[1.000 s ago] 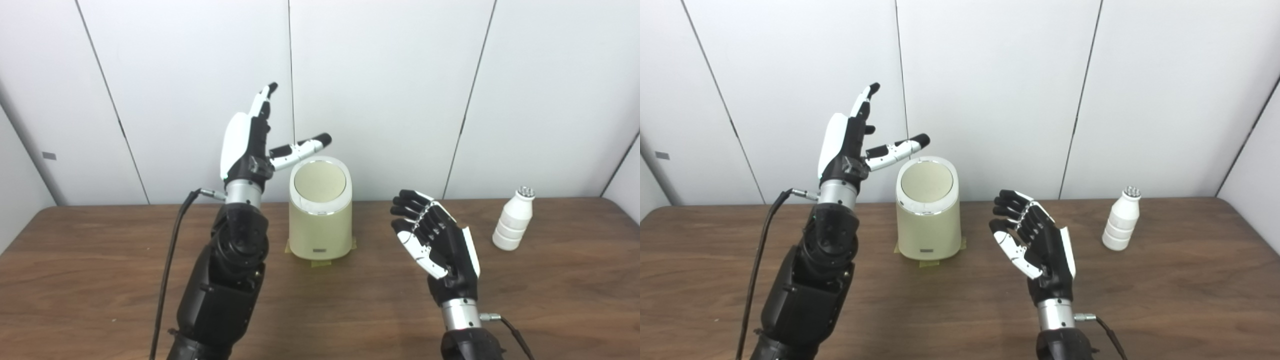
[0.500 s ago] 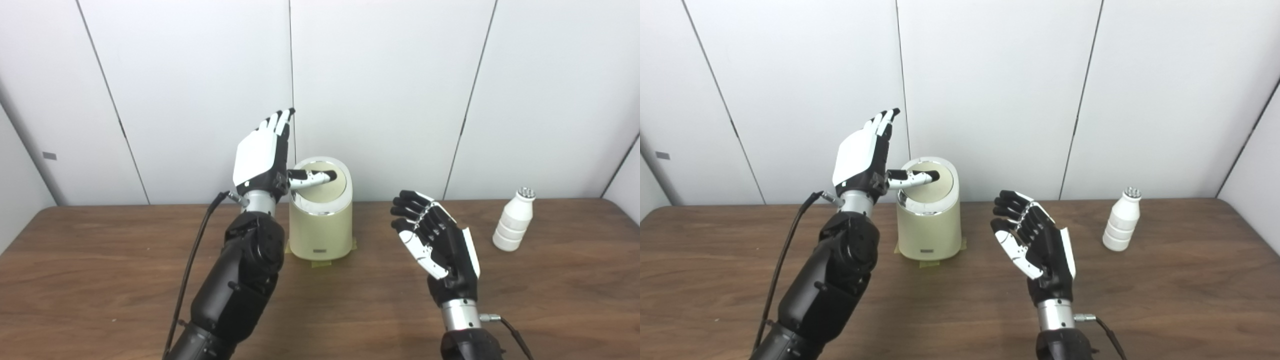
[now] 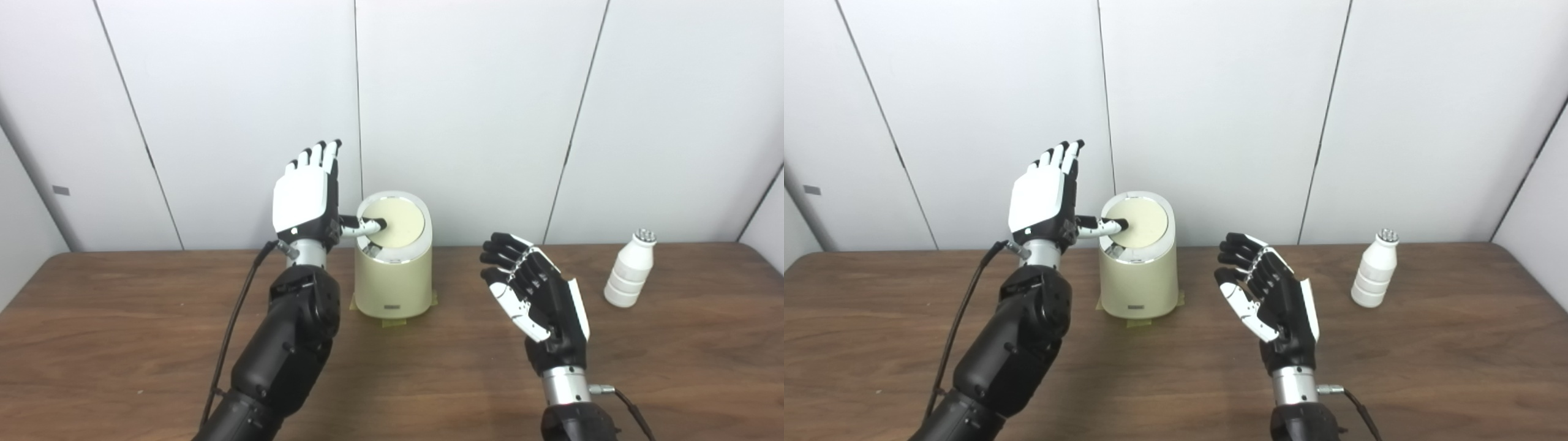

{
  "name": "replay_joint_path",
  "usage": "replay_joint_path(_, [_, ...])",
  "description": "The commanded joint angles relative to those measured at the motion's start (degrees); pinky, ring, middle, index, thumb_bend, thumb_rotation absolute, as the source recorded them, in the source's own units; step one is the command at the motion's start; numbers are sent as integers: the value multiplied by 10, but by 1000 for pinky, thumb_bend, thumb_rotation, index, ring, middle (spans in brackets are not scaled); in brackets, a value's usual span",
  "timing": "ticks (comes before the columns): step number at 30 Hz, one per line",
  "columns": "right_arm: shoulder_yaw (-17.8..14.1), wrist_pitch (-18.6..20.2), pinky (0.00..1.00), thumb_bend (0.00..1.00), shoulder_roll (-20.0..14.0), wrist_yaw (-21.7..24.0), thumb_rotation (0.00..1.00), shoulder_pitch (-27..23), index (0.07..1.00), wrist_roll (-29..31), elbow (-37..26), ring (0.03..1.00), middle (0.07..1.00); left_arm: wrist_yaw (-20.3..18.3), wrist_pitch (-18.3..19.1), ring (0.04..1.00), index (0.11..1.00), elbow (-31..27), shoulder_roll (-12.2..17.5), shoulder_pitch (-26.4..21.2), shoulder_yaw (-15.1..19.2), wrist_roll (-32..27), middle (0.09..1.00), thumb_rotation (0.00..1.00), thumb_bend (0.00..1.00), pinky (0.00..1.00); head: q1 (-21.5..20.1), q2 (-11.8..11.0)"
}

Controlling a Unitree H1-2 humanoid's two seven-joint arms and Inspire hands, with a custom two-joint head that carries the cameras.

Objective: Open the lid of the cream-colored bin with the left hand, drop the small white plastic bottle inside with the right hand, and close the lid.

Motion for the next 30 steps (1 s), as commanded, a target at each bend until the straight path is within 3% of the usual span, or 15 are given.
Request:
replay_joint_path(1, [0, -9, 595, 264, 1, -1, 281, -14, 679, -4, -23, 682, 692, 28, -3, 1000, 999, 2, 1, -34, 0, 18, 1000, 283, 914, 1000, -1, 1])
replay_joint_path(8, [0, -13, 590, 270, 5, 0, 274, -16, 677, 4, -20, 679, 689, 45, -9, 1000, 1000, 37, 5, -36, -4, 25, 1000, 337, 947, 1000, -4, 2])
replay_joint_path(12, [2, -8, 588, 272, 8, -2, 294, -15, 678, -1, -25, 681, 692, 41, 2, 1000, 1000, 44, 14, -38, -24, 49, 1000, 361, 982, 1000, -6, 2])
replay_joint_path(21, [5, -3, 588, 263, 11, -2, 279, -16, 677, -5, -30, 677, 689, 61, 14, 1000, 1000, 63, 59, -54, -107, 178, 1000, 235, 1000, 1000, -10, 4])
replay_joint_path(30, [5, -3, 588, 264, 13, -3, 275, -20, 675, -6, -26, 678, 688, 46, 8, 1000, 1000, 51, 79, -56, -115, 207, 1000, 211, 1000, 1000, -8, 3])
